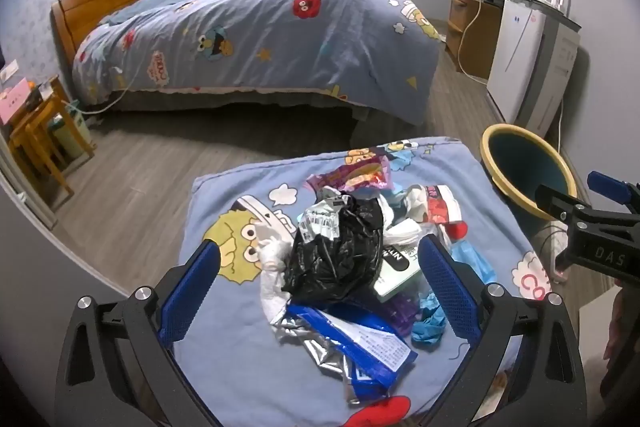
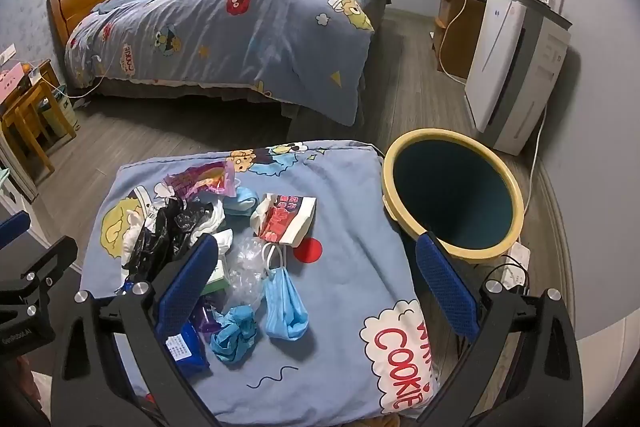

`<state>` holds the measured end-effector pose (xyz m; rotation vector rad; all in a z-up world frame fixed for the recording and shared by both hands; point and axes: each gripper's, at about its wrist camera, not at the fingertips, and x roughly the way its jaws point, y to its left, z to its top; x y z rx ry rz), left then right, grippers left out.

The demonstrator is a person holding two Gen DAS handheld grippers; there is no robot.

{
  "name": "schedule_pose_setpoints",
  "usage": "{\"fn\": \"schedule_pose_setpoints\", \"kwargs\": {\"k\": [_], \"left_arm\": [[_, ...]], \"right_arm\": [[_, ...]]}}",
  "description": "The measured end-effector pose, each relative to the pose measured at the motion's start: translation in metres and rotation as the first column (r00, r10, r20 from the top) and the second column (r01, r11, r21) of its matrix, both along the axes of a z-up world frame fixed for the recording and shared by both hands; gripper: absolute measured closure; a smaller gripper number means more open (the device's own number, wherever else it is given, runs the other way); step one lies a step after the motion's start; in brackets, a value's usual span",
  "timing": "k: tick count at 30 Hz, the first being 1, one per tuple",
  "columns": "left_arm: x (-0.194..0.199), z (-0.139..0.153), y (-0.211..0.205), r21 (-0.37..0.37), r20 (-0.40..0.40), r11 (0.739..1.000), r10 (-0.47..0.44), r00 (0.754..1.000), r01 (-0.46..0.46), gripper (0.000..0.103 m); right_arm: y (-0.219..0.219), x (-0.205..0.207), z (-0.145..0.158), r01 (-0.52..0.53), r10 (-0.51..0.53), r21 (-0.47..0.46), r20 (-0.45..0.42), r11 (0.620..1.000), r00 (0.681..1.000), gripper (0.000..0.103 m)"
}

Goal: Collect trash
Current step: 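Move both tools toward the trash pile on the cushion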

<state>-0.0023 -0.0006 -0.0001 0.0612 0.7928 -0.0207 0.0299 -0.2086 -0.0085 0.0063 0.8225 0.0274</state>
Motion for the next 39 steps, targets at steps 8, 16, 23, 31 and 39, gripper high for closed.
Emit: {"fn": "schedule_pose_setpoints", "kwargs": {"k": [8, 16, 23, 31, 39], "left_arm": [[0.000, 0.000, -0.001, 0.001, 0.000, 1.000, 0.000, 1.000, 0.000, 0.005], [0.000, 0.000, -0.001, 0.001, 0.000, 1.000, 0.000, 1.000, 0.000, 0.005], [0.000, 0.000, -0.001, 0.002, 0.000, 1.000, 0.001, 1.000, -0.001, 0.005], [0.000, 0.000, -0.001, 0.003, 0.000, 1.000, -0.001, 1.000, 0.001, 0.005], [0.000, 0.000, 0.000, -0.004, -0.002, 1.000, -0.006, 1.000, 0.006, 0.005]], "right_arm": [[0.000, 0.000, -0.001, 0.000, 0.000, 0.000, 0.001, 1.000, 1.000, 0.005], [0.000, 0.001, -0.002, 0.001, -0.001, 0.001, 0.001, 1.000, 1.000, 0.006], [-0.001, 0.001, -0.002, 0.001, -0.001, 0.004, 0.001, 1.000, 1.000, 0.006], [-0.004, -0.002, -0.004, 0.000, 0.000, 0.008, -0.002, 1.000, 1.000, 0.005], [-0.003, 0.002, -0.004, 0.000, 0.000, 0.008, -0.003, 1.000, 1.000, 0.006]]}}
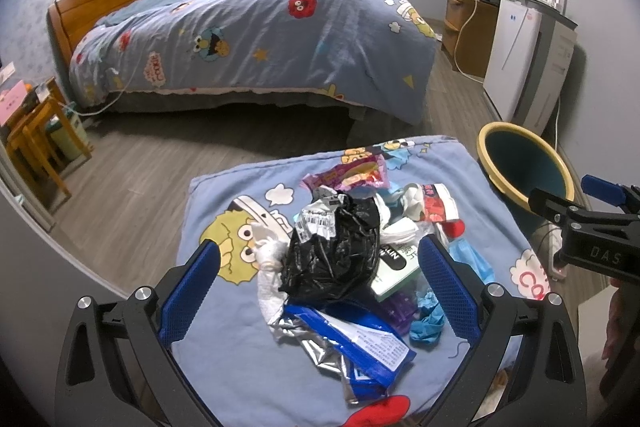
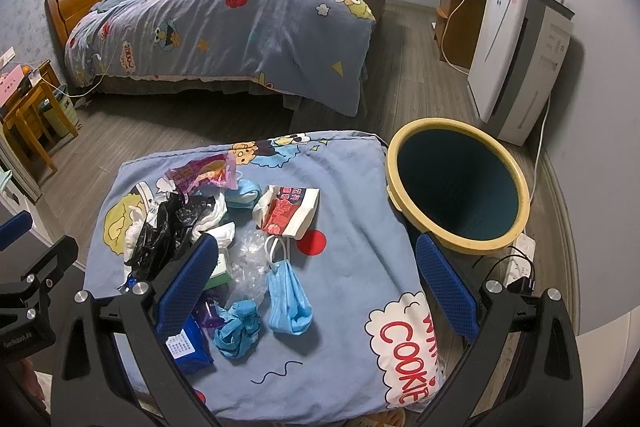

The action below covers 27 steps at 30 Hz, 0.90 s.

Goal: Collect trash
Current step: 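Move both tools toward the trash pile on the cushion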

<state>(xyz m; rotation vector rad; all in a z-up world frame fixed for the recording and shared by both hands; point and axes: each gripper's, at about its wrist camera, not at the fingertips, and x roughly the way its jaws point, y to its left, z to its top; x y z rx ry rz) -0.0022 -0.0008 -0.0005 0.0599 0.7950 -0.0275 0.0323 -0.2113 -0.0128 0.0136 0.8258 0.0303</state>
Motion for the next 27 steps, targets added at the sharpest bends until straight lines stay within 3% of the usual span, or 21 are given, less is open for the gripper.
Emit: {"fn": "schedule_pose_setpoints", "kwargs": {"k": [6, 10, 12, 14, 18, 24, 27], "left_arm": [[0.002, -0.003, 0.000, -0.005, 0.001, 1.000, -0.009, 1.000, 0.009, 0.005], [0.002, -0.004, 0.000, 0.039, 0.027, 0.999, 0.006, 1.000, -0.007, 0.005], [0.004, -0.005, 0.001, 0.073, 0.026, 0.997, 0.021, 0.999, -0.023, 0.005], [0.006, -0.006, 0.007, 0.078, 0.029, 0.996, 0.047, 0.998, -0.049, 0.005], [0.012, -0.009, 0.023, 0.021, 0.013, 0.996, 0.087, 0.996, -0.088, 0.005], [0.031, -0.026, 0.044, -0.087, -0.018, 0.991, 0.096, 0.995, -0.098, 0.005], [0.038, -0.038, 0.037, -0.024, -0.032, 0.997, 0.073, 0.997, -0.073, 0.005]], "right_arm": [[0.001, -0.001, -0.012, 0.013, -0.013, -0.012, -0.013, 1.000, 1.000, 0.006], [-0.001, 0.004, -0.014, 0.015, -0.012, 0.084, -0.044, 0.996, 0.999, 0.006], [-0.001, 0.009, -0.013, -0.001, 0.003, 0.143, -0.016, 0.990, 1.000, 0.006], [-0.002, 0.016, -0.012, -0.017, 0.009, 0.135, 0.059, 0.991, 0.998, 0.006], [-0.005, 0.029, -0.025, -0.020, 0.019, 0.066, 0.025, 0.998, 1.000, 0.006], [-0.004, 0.045, -0.045, -0.009, 0.017, 0.131, -0.057, 0.991, 0.998, 0.006], [0.003, 0.048, -0.051, -0.035, 0.042, 0.103, -0.060, 0.994, 0.997, 0.006]]}}
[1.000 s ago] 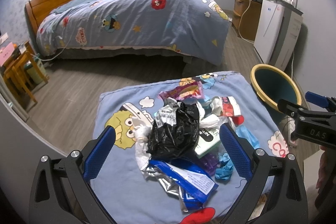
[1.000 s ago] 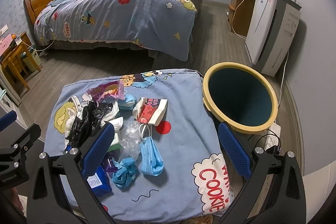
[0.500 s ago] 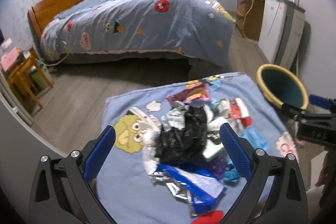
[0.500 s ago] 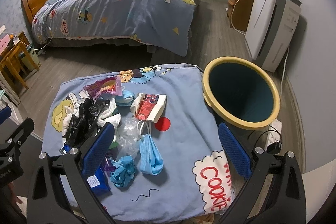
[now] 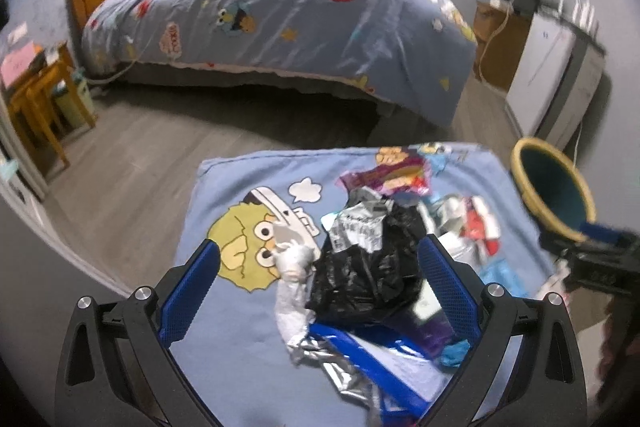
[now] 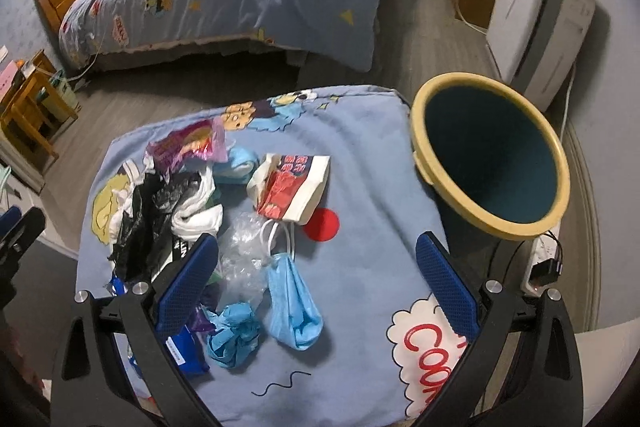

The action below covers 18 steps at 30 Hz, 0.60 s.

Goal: Collect trash
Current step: 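Grasp the blue face mask with the right tool while the left tool grasps the black plastic bag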

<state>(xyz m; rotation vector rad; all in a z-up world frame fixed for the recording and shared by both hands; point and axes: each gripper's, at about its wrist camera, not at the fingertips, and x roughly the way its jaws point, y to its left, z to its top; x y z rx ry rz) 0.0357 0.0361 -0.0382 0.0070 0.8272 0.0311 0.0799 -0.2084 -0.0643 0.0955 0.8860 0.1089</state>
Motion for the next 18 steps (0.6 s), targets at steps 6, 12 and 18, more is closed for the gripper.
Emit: {"fn": "schedule_pose_setpoints", "kwargs": {"k": [6, 12, 18], "left_arm": [[0.008, -0.025, -0.019, 0.029, -0.029, 0.996, -0.082, 0.996, 0.083, 0.005], [0.013, -0.046, -0.036, 0.006, -0.081, 0.989, -0.148, 0.986, 0.149, 0.008], [0.018, -0.064, -0.052, 0.003, -0.141, 0.975, -0.221, 0.965, 0.223, 0.031]], "right_arm": [[0.006, 0.004, -0.024, -0.050, 0.049, -0.006, -0.076, 0.999, 0.996, 0.006], [0.003, 0.007, -0.051, -0.070, 0.071, 0.012, -0.218, 0.997, 0.973, 0.014], [0.013, 0.007, -0.068, -0.107, 0.125, 0.073, -0.331, 0.992, 0.935, 0.036]]}}
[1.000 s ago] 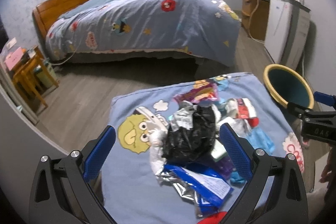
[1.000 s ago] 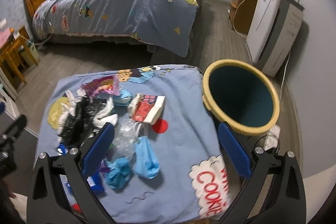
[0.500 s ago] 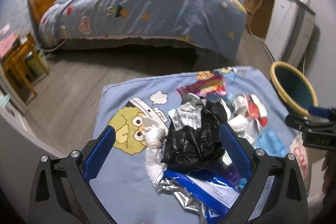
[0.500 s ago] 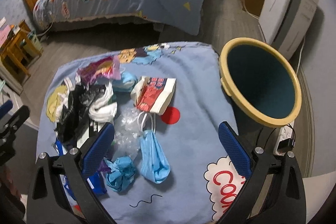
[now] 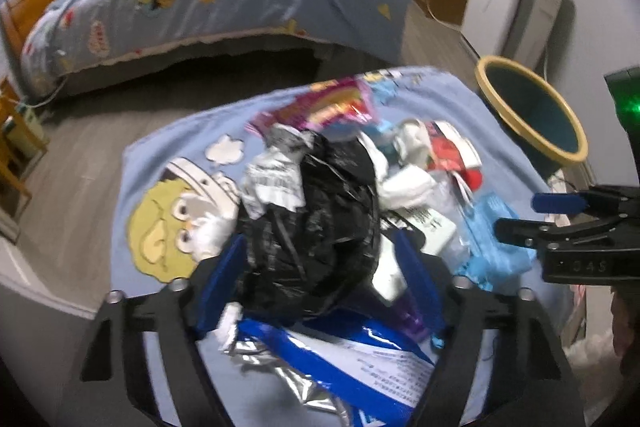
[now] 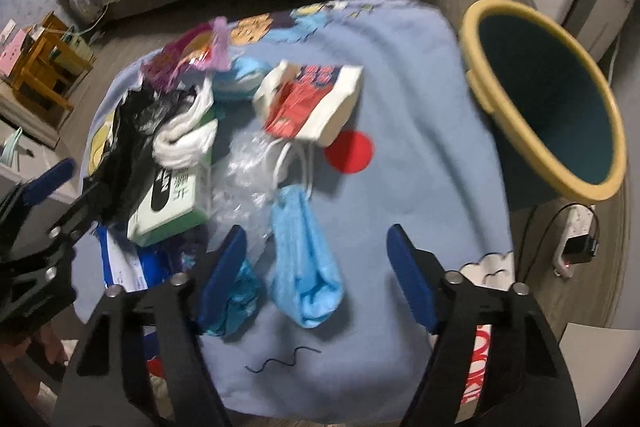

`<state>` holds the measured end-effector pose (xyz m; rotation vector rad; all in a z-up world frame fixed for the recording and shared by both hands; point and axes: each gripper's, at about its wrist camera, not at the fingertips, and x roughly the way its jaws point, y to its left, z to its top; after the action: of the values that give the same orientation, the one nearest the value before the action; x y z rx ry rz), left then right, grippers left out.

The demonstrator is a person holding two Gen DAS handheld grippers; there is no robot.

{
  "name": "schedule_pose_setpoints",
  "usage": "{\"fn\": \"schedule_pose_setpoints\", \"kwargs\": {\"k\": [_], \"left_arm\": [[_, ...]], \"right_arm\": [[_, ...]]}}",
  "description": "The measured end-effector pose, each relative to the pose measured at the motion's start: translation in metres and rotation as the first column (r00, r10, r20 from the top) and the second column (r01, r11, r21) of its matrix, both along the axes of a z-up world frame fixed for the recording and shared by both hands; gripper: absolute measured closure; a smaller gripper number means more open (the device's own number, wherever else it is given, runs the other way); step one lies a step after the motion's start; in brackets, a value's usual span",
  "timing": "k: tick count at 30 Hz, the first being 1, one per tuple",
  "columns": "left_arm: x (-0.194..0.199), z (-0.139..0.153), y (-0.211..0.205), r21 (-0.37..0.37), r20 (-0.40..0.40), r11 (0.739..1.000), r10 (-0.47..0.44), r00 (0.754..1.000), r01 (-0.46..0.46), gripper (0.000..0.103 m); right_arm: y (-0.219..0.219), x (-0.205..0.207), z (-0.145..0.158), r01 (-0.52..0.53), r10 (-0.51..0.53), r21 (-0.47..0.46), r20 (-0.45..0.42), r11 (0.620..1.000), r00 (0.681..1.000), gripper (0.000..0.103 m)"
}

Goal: Collect trash
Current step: 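Grasp the blue face mask with the right tool while the left tool grasps the black plastic bag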

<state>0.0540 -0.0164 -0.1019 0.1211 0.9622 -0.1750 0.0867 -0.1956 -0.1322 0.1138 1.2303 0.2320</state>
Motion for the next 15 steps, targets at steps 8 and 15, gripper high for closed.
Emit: {"fn": "schedule_pose_setpoints", "kwargs": {"k": [8, 15], "left_arm": [[0.003, -0.010, -0.007, 0.061, -0.037, 0.997, -0.048, 0.998, 0.050, 0.065], [0.000, 0.009, 0.000, 0.057, 0.018, 0.998, -0.025, 1.000, 0.024, 0.076]], "right_arm": [[0.004, 0.003, -0.005, -0.018, 0.018, -0.007, -0.026, 1.000, 0.999, 0.083], [-0.003, 0.005, 0.016, 0.005, -0.005, -0.013, 0.013, 1.000, 1.000, 0.090]]}}
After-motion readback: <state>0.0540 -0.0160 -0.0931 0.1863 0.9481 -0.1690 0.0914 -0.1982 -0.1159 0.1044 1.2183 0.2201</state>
